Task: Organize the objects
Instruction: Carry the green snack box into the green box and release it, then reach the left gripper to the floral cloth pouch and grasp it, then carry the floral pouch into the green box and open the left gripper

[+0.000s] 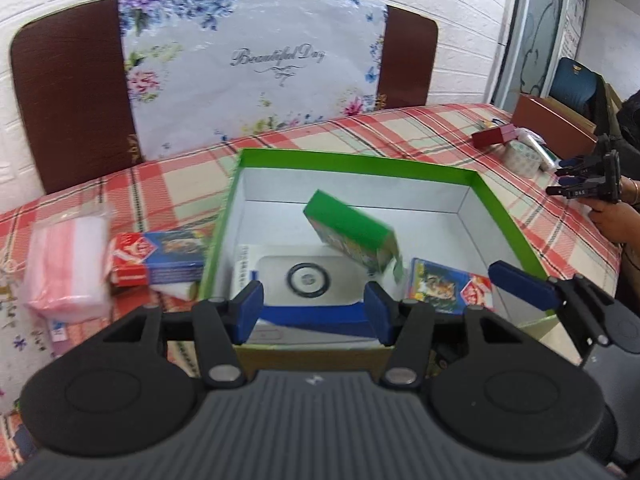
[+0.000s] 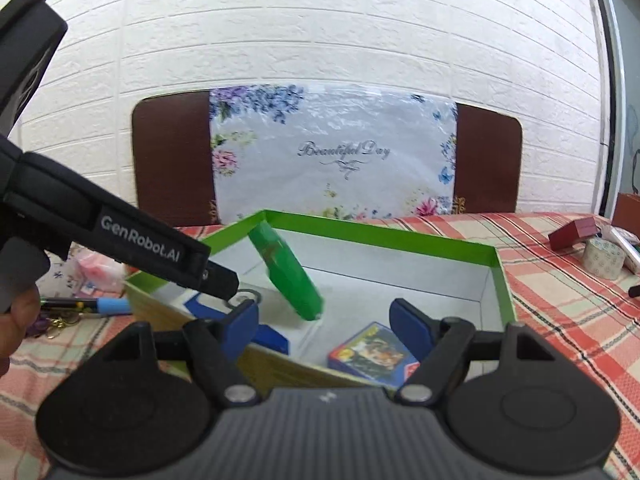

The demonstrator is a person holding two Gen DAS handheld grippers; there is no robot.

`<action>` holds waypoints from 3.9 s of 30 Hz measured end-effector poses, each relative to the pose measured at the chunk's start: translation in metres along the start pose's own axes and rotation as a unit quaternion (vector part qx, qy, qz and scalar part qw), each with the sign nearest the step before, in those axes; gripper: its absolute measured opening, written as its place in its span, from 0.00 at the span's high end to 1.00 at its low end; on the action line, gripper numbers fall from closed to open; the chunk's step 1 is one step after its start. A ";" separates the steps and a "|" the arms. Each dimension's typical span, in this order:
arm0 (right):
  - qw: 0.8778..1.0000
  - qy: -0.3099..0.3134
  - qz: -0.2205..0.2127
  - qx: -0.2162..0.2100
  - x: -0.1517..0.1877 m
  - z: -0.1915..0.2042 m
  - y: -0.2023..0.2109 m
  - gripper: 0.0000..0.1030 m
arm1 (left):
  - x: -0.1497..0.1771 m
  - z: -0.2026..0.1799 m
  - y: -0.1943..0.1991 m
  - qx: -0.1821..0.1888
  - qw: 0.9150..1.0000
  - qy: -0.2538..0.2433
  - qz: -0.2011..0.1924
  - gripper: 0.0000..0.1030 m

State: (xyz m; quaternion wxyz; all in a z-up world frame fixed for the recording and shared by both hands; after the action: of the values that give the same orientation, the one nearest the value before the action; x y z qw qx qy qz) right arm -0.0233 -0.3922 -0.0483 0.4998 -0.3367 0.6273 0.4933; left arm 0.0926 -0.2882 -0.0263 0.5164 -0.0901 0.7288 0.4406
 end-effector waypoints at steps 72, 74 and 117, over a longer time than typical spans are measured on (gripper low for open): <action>0.899 0.113 0.123 -0.404 0.018 0.299 -0.044 0.33 | 0.157 0.265 0.154 -0.058 0.933 0.352 -0.046 0.36; 0.904 0.129 0.109 -0.394 0.020 0.303 -0.033 0.39 | 0.158 0.264 0.157 -0.054 0.934 0.350 -0.048 0.43; 0.993 -0.085 -0.025 0.080 -0.004 -0.056 -0.019 0.13 | 0.000 -0.024 0.021 0.047 0.996 -0.021 -0.074 0.38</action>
State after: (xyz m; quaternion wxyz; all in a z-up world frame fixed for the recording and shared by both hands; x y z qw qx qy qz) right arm -0.0212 -0.4513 -0.0493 0.5891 -0.2676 0.6114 0.4556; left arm 0.0644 -0.2940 -0.0127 0.5664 -0.1099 0.7292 0.3679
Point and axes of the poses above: each gripper's, at about its wrist camera, not at the fingertips, and y roughly against the way its jaws point, z to its left, x to its underside, the point moved 3 cm from there along -y, roughly the way its jaws point, and after that the axes turned 5 degrees about -z, right-handed, at the moved point
